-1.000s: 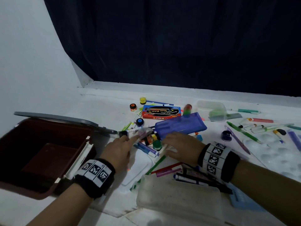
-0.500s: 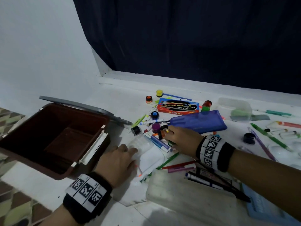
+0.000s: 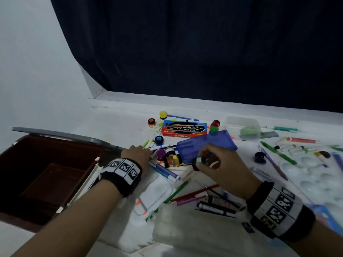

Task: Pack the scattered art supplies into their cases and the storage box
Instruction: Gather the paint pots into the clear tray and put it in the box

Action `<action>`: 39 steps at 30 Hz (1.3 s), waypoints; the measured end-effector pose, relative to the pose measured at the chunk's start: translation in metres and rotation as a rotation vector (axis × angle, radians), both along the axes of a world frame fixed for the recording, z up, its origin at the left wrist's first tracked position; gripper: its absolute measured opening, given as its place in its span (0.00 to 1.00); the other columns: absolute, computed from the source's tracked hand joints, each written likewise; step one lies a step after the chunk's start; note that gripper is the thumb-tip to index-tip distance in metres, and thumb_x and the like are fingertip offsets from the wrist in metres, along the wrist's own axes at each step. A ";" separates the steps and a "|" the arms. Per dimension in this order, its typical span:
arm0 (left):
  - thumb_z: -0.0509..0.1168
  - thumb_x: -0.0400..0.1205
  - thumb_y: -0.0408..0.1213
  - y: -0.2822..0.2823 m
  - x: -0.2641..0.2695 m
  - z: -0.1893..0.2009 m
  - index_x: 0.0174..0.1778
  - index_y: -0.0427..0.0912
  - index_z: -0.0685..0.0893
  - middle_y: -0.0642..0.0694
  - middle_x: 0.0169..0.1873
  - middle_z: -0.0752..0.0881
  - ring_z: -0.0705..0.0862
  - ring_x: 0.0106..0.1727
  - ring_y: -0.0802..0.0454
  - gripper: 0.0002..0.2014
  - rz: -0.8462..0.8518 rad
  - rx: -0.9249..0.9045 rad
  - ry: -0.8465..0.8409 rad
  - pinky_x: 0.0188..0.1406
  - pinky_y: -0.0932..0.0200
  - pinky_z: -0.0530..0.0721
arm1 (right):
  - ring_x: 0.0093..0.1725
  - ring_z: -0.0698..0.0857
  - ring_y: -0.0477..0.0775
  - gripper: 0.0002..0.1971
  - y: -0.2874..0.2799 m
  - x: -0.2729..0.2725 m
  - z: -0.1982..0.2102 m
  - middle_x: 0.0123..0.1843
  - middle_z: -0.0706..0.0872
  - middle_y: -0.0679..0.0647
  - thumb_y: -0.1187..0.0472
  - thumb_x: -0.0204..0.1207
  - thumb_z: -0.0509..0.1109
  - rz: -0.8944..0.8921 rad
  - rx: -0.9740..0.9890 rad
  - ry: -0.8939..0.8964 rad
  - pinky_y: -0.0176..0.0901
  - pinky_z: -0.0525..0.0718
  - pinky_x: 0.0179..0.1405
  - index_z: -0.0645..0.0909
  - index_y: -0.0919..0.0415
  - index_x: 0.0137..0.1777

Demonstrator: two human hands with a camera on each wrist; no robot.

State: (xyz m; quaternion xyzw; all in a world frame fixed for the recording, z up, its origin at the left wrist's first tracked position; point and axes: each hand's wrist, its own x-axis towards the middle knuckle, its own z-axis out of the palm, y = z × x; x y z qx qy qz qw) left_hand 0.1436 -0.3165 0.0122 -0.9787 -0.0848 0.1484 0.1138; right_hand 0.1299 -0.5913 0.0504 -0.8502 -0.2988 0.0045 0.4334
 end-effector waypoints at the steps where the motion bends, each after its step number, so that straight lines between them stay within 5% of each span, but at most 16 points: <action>1: 0.64 0.82 0.47 0.002 0.004 -0.002 0.65 0.51 0.79 0.46 0.63 0.80 0.77 0.69 0.41 0.16 0.000 -0.001 0.026 0.61 0.45 0.80 | 0.40 0.86 0.46 0.07 -0.004 -0.005 0.000 0.42 0.86 0.46 0.56 0.75 0.76 -0.015 0.011 0.016 0.36 0.84 0.39 0.80 0.52 0.47; 10: 0.61 0.84 0.32 0.001 0.007 0.001 0.64 0.40 0.79 0.42 0.62 0.84 0.78 0.68 0.38 0.13 -0.157 0.154 0.132 0.71 0.49 0.75 | 0.50 0.86 0.42 0.14 -0.029 -0.042 -0.006 0.54 0.84 0.42 0.58 0.76 0.76 -0.064 0.009 0.133 0.33 0.86 0.49 0.83 0.48 0.61; 19: 0.64 0.83 0.40 -0.003 -0.015 0.021 0.67 0.48 0.78 0.44 0.64 0.82 0.82 0.65 0.43 0.15 -0.141 0.098 0.059 0.61 0.50 0.82 | 0.48 0.85 0.43 0.12 -0.046 -0.066 -0.004 0.53 0.80 0.42 0.59 0.79 0.73 -0.099 -0.038 0.116 0.28 0.81 0.48 0.84 0.47 0.61; 28: 0.61 0.84 0.34 0.005 -0.037 0.014 0.67 0.42 0.76 0.39 0.64 0.82 0.83 0.63 0.41 0.15 -0.116 0.023 0.138 0.60 0.49 0.84 | 0.48 0.88 0.44 0.12 -0.032 -0.078 -0.008 0.53 0.84 0.40 0.58 0.74 0.77 -0.087 -0.037 0.176 0.44 0.87 0.52 0.81 0.45 0.54; 34: 0.66 0.80 0.39 0.006 -0.062 0.036 0.56 0.48 0.73 0.45 0.48 0.85 0.84 0.50 0.44 0.12 -0.118 -0.244 -0.258 0.44 0.52 0.82 | 0.49 0.87 0.43 0.12 -0.019 -0.082 -0.007 0.50 0.86 0.41 0.59 0.72 0.78 -0.083 0.009 0.151 0.42 0.87 0.47 0.79 0.48 0.50; 39: 0.80 0.71 0.48 -0.015 -0.117 0.045 0.47 0.57 0.78 0.58 0.41 0.87 0.84 0.39 0.62 0.17 -0.198 -0.808 -0.412 0.36 0.67 0.80 | 0.49 0.86 0.44 0.14 -0.014 -0.096 -0.009 0.48 0.87 0.43 0.59 0.70 0.79 -0.080 0.031 0.125 0.41 0.87 0.45 0.79 0.49 0.51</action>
